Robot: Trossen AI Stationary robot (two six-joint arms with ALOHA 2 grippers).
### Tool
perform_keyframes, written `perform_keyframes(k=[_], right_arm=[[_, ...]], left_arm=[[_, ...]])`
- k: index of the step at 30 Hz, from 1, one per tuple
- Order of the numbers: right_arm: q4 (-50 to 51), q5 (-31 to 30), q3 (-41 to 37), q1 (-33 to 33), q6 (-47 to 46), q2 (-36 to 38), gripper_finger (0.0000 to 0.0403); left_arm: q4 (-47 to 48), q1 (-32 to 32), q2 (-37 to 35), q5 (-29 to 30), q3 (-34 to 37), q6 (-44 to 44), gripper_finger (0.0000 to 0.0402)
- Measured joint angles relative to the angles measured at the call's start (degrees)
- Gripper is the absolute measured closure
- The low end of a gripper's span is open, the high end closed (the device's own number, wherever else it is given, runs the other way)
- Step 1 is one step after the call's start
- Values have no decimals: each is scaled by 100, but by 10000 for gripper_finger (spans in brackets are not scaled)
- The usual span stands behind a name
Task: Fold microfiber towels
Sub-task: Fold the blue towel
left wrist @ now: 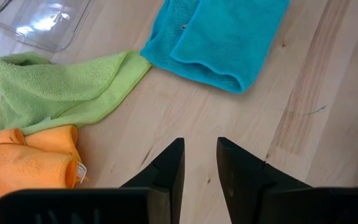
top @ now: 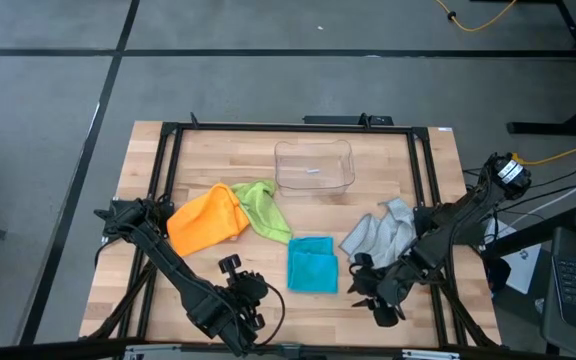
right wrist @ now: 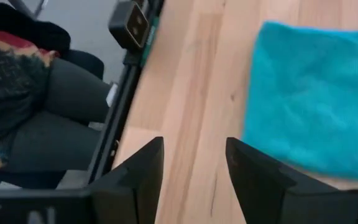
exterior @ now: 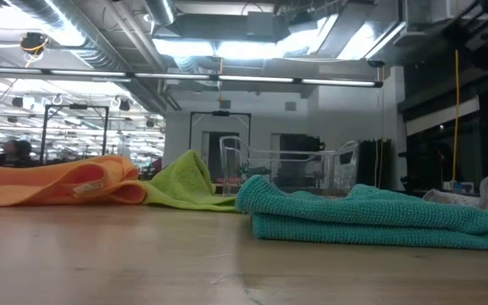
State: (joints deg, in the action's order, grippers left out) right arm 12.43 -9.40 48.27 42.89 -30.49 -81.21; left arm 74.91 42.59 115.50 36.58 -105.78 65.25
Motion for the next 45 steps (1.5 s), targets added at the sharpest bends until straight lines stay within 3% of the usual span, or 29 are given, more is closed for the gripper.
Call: perform_keyframes(k=[8,13,17,24,27,37,40,45], right_arm=[[-223,-294,2,-15,409,0,226],[-204,-296,2,-13,688,0,226],[-334,-304,2,-13,1434,0,226],[-425,-304,4,-13,1257,-1,226],[-319,-305,4,-13,1281,-2,226],[-299,-301,4,-67,1118,-733,217],[-362,-305,4,-112,1148,-1029,201],[-666,-332,4,-229,1386,-1480,173]], left_arm=[[-2,0,0,31,0,-47,316],[-257,-22,0,478,0,-1137,316],[-1217,-54,0,568,93,-1886,316],[-3427,-275,0,561,890,-3633,316],[-3952,-461,4,551,1192,-3897,316],[-5134,-1012,4,-587,1975,-4190,275],[-5200,-1012,4,-638,2058,-4278,252],[-5448,-997,181,-802,2139,-5164,228]])
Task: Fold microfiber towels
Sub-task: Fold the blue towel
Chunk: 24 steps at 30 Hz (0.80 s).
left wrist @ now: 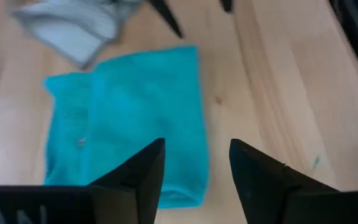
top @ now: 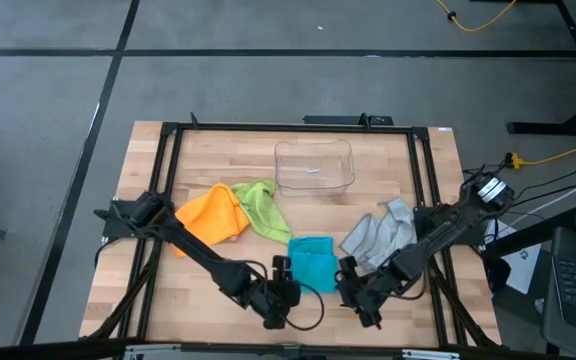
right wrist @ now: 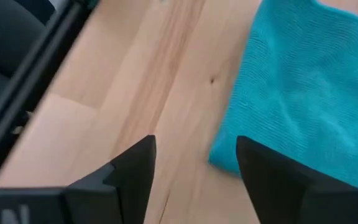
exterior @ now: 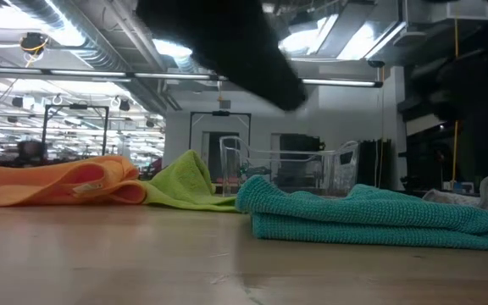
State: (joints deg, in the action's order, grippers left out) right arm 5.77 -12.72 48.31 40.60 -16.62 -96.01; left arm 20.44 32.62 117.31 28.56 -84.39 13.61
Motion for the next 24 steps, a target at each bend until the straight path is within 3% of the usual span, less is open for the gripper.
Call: perform_keyframes(k=[3,10,17,24], right_arm=[[-169,-172,0,-38,81,-253,165],[-256,-505,2,-84,326,-590,164],[-194,-387,27,-252,-105,-777,164],[-218,-372,24,-311,-133,-827,168]], left_arm=[[-416,2,296,-171,3,-358,226],[-455,-87,623,184,5,-482,225],[-18,-296,639,-409,3,218,225],[-83,-435,802,-654,-27,287,225]])
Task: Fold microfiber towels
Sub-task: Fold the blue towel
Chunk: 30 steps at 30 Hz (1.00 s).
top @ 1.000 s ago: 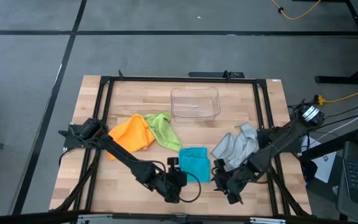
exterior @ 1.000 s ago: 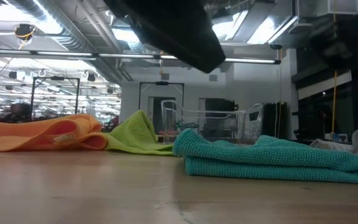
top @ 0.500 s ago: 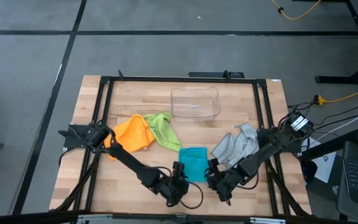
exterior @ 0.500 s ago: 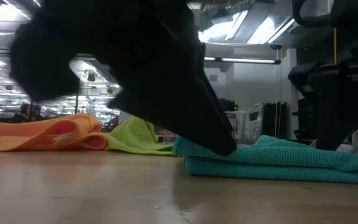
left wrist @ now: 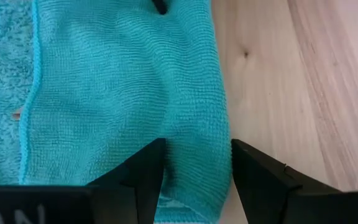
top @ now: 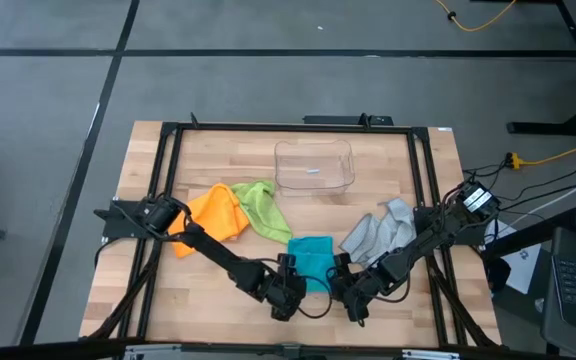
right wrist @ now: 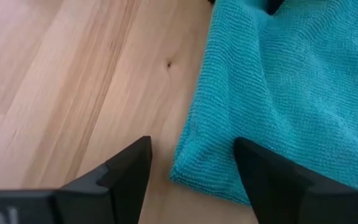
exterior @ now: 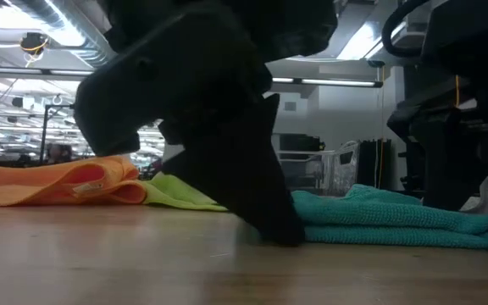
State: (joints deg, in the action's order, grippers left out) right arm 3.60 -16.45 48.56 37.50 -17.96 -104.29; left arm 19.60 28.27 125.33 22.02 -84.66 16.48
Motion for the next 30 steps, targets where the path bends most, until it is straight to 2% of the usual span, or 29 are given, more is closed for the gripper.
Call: perform_keyframes(k=[7,12,19,26,28,30], right_arm=[[30,-47,-7,-2,-38,-9,187],[48,-198,-9,-16,-131,-16,213],[54,-299,-11,-22,-131,-20,276],[68,-375,-20,-33,-164,-20,361],[109,-372,23,-37,-288,-9,385],[260,-283,139,-39,-303,-17,390]], left_arm=[[128,-94,209,-52,-24,258,229],[168,-102,213,-89,-26,285,256],[141,-44,221,-154,-24,277,317],[170,-24,221,-72,-20,427,390],[182,-13,214,-96,-22,579,396],[259,-1,164,-192,-74,706,397]])
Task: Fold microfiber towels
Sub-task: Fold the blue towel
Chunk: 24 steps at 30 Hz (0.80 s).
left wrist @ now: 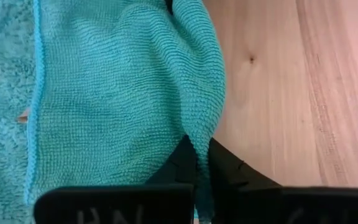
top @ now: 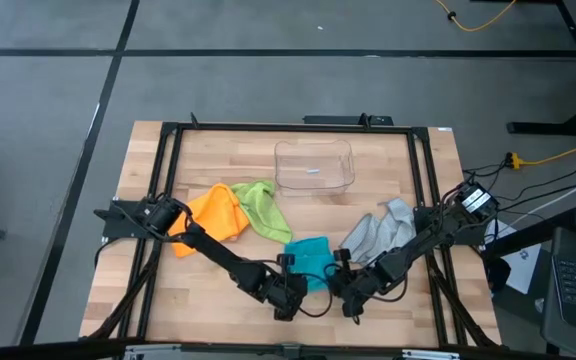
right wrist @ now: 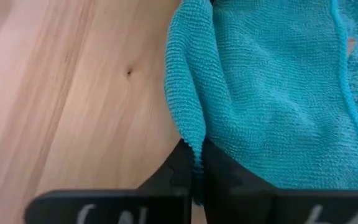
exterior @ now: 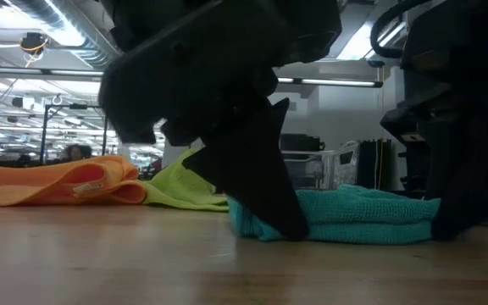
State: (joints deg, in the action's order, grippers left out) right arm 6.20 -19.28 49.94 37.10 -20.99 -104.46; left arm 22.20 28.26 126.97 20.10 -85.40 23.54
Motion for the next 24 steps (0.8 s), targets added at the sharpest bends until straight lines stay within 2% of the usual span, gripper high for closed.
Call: perform_keyframes(k=[6,11,17,24], right_arm=[[974,531,821,2,-643,-34,391],[1728,628,1504,141,-1335,-23,392],[1844,547,1980,493,-1354,-18,392],[1850,292,2007,532,-1329,-7,392]], left_arm=[[288,119,-207,-370,-320,156,401],[334,224,-296,-852,-701,1136,401],[332,407,-296,-833,-1026,1196,401],[297,477,-310,-708,-1217,1129,401]])
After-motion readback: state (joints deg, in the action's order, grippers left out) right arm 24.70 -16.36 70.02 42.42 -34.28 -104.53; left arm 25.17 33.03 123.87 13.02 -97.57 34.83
